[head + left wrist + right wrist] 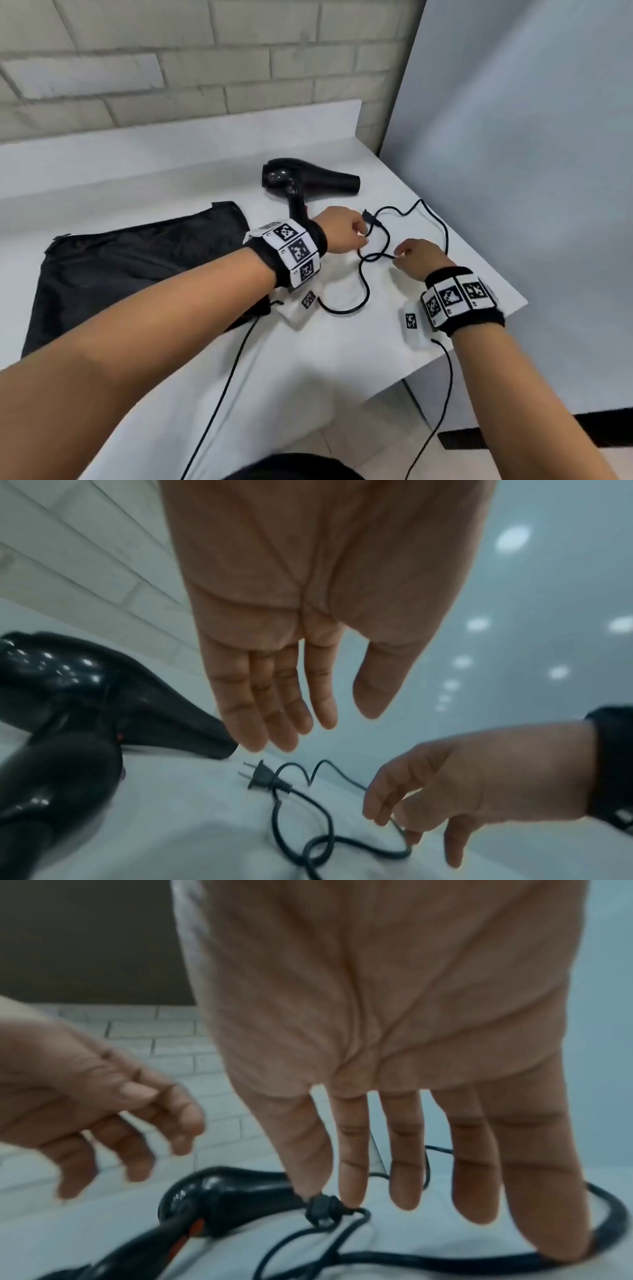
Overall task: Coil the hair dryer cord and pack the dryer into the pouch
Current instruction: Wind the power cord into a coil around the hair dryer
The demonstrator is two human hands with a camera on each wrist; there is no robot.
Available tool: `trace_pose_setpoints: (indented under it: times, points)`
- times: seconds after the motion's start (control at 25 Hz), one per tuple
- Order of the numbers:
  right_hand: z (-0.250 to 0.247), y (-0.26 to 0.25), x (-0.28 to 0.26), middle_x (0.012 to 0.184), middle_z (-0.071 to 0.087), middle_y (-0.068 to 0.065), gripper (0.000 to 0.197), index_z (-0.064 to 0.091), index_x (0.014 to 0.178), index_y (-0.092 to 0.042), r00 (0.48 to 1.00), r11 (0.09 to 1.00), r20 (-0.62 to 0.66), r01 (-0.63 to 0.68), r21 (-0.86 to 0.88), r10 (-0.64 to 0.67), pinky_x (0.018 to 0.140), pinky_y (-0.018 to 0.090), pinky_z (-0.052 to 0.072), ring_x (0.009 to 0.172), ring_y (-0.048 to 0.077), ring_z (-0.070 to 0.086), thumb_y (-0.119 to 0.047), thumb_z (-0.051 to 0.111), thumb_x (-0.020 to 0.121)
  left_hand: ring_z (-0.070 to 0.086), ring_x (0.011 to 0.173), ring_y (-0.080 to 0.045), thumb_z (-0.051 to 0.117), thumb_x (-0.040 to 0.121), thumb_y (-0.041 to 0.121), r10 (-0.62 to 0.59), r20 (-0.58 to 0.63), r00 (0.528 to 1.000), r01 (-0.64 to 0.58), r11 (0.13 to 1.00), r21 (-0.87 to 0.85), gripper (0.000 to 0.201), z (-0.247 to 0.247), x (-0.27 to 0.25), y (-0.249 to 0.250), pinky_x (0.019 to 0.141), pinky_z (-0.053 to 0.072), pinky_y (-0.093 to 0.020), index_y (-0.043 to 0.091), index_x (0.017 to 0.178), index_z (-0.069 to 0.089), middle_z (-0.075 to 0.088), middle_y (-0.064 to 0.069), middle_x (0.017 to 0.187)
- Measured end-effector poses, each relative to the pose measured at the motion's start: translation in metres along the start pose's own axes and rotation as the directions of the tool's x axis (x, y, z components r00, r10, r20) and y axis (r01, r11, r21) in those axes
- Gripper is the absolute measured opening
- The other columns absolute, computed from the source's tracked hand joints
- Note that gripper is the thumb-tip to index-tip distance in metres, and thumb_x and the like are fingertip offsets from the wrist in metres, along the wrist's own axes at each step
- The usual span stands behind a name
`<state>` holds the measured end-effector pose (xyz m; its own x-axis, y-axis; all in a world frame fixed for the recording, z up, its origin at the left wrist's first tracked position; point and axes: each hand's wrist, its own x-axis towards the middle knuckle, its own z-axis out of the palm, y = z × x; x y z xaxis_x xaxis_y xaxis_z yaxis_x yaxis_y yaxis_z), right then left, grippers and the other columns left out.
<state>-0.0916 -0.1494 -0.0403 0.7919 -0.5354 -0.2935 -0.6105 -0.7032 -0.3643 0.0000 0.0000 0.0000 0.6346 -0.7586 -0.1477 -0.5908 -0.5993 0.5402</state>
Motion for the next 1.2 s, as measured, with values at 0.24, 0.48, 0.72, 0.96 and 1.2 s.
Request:
trace_pose_setpoints:
  times: [0.24, 0.48, 0.72, 0.96, 1.2]
  points:
    - [-0.001, 0.011, 0.013, 0.128, 0.055, 0.016, 0.033, 0.055, 0.119, -0.001, 0.998, 0.956, 0.065, 0.027, -0.291, -0.009, 0.101, 0.032, 0.04, 0.121, 0.03, 0.049, -0.01, 0.048, 0.088, 0.053, 0.117, -0.029, 0.049, 0.092, 0.027, -0.058, 0.075, 0.996, 0.053, 0.997, 0.062, 0.035, 0.04, 0.05, 0.023, 0.092, 0.039, -0.028, 0.003, 0.113, 0.063, 0.061, -0.014, 0.123]
    - [-0.006, 0.022, 0.024, 0.123, 0.06, 0.014, 0.031, 0.061, 0.113, -0.004, 0.996, 0.958, 0.092, 0.022, -0.286, 0.004, 0.099, 0.034, 0.044, 0.116, 0.029, 0.054, -0.015, 0.057, 0.084, 0.057, 0.114, -0.029, 0.058, 0.087, 0.037, -0.137, 0.002, 0.991, 0.136, 0.982, 0.134, 0.045, 0.067, 0.076, 0.035, 0.091, 0.042, -0.03, 0.0, 0.112, 0.059, 0.063, -0.016, 0.12]
    - [-0.001, 0.024, 0.034, 0.116, 0.063, 0.014, 0.031, 0.063, 0.106, -0.002, 0.996, 0.949, 0.081, 0.05, -0.311, -0.025, 0.094, 0.033, 0.047, 0.111, 0.03, 0.057, -0.019, 0.064, 0.08, 0.056, 0.116, -0.027, 0.046, 0.092, 0.013, -0.143, 0.039, 0.989, 0.134, 0.974, 0.185, 0.031, 0.073, 0.078, 0.034, 0.087, 0.042, -0.026, 0.0, 0.117, 0.058, 0.059, -0.015, 0.126]
    - [0.004, 0.018, 0.04, 0.124, 0.058, 0.016, 0.03, 0.059, 0.114, -0.001, 0.994, 0.968, 0.104, 0.059, -0.245, -0.034, 0.094, 0.033, 0.042, 0.117, 0.031, 0.052, -0.014, 0.053, 0.088, 0.065, 0.097, -0.021, 0.05, 0.088, 0.008, -0.08, -0.127, 0.989, 0.068, 0.993, -0.101, 0.025, 0.042, 0.053, 0.026, 0.082, 0.049, -0.022, 0.006, 0.105, 0.067, 0.068, -0.01, 0.101]
    - [-0.007, 0.023, 0.025, 0.079, 0.059, 0.012, 0.011, 0.06, 0.079, -0.011, 1.0, 0.979, -0.01, 0.017, 0.201, -0.015, 0.048, 0.014, 0.04, 0.06, 0.022, 0.052, -0.011, 0.052, 0.087, 0.05, 0.036, 0.01, 0.057, 0.087, 0.006, 0.049, -0.133, 0.99, -0.092, 0.935, -0.341, 0.028, 0.024, 0.005, 0.02, 0.05, 0.041, -0.006, 0.013, 0.112, 0.068, 0.057, 0.009, 0.06]
